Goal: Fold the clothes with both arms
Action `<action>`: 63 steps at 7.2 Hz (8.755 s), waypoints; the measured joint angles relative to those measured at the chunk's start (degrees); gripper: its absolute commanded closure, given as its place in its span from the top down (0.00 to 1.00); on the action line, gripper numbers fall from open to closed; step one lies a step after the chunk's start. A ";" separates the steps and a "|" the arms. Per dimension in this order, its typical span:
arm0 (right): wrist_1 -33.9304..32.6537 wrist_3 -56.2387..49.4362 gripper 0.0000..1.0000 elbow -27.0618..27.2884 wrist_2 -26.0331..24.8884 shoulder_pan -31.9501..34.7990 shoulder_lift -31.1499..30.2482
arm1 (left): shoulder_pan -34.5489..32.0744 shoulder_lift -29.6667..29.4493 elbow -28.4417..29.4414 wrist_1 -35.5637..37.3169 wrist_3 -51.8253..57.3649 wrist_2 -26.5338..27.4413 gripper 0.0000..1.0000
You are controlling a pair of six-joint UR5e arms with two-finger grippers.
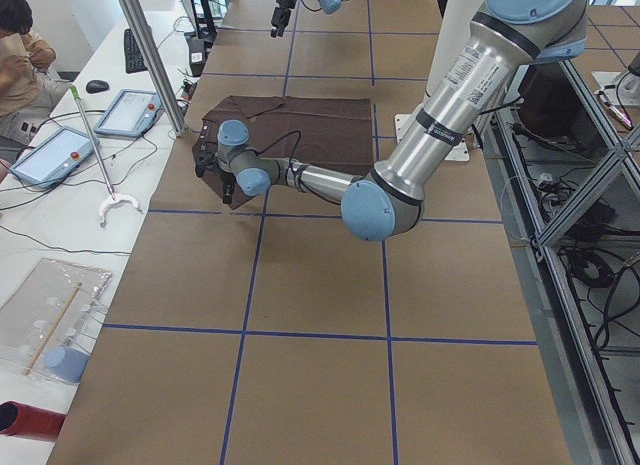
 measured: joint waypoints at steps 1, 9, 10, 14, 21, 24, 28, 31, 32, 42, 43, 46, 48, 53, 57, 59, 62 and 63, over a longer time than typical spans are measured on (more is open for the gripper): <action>0.16 0.04 1.00 0.55 0.03 0.02 -0.33 | 1.16 -0.22 1.19 -0.62 -0.50 1.43 0.70; 0.26 0.55 1.00 0.85 -0.33 -0.11 -1.38 | 2.82 -0.76 2.89 -0.89 -0.90 2.38 0.50; 0.26 0.60 1.00 0.92 -0.35 -0.12 -1.43 | 2.85 -0.69 2.89 -0.83 -0.94 2.38 0.29; 0.26 0.80 1.00 1.08 -0.49 -0.12 -1.57 | 3.01 -0.77 2.81 -0.65 -1.03 2.35 0.00; 0.26 0.90 1.00 1.20 -0.53 -0.27 -2.55 | 5.60 -10.09 1.79 2.67 -14.48 0.25 0.00; 0.32 0.72 1.00 0.79 -0.61 -0.78 -3.09 | 9.96 -13.32 4.74 2.25 -19.21 6.43 0.66; -0.20 3.16 1.00 1.14 -1.62 -3.33 -1.64 | 11.51 -9.39 -6.99 2.86 -19.77 7.28 0.73; -1.52 21.41 1.00 8.74 -6.15 -13.90 -1.34 | 15.29 -0.60 -25.04 3.03 -25.64 7.23 0.73; -5.26 26.82 1.00 12.93 -10.76 -19.74 -1.68 | 15.99 0.17 -27.66 3.04 -27.09 7.27 0.73; -37.94 53.09 0.85 18.67 -53.82 -58.17 -4.77 | 16.39 5.23 -31.57 2.69 -27.83 7.76 0.73; -38.00 53.11 0.83 17.92 -53.73 -58.04 -5.02 | 16.44 5.43 -31.64 2.67 -27.93 7.80 0.73; -38.14 52.89 0.80 17.07 -53.45 -57.29 -6.94 | 16.51 5.86 -31.72 2.52 -27.95 7.81 0.73; -38.17 52.62 0.62 16.07 -53.38 -56.56 -7.27 | 16.51 5.90 -31.61 2.44 -27.95 7.75 0.73; -38.35 51.86 0.00 15.89 -51.54 -54.93 -8.41 | 16.57 5.87 -31.52 2.34 -27.82 7.74 0.73; -38.41 49.00 0.00 18.87 -49.11 -52.84 -8.98 | 16.59 5.93 -31.63 2.38 -28.04 7.76 0.73; -38.41 48.65 0.00 20.96 -48.74 -52.61 -9.08 | 17.59 9.58 -34.48 2.65 -30.37 10.59 0.73; -38.41 46.71 0.00 23.97 -45.96 -50.92 -9.27 | 31.38 22.18 -45.21 7.83 -37.51 26.42 0.73; -38.42 46.48 0.00 24.25 -45.69 -50.70 -9.28 | 35.63 24.67 -47.86 12.09 -40.31 29.55 0.71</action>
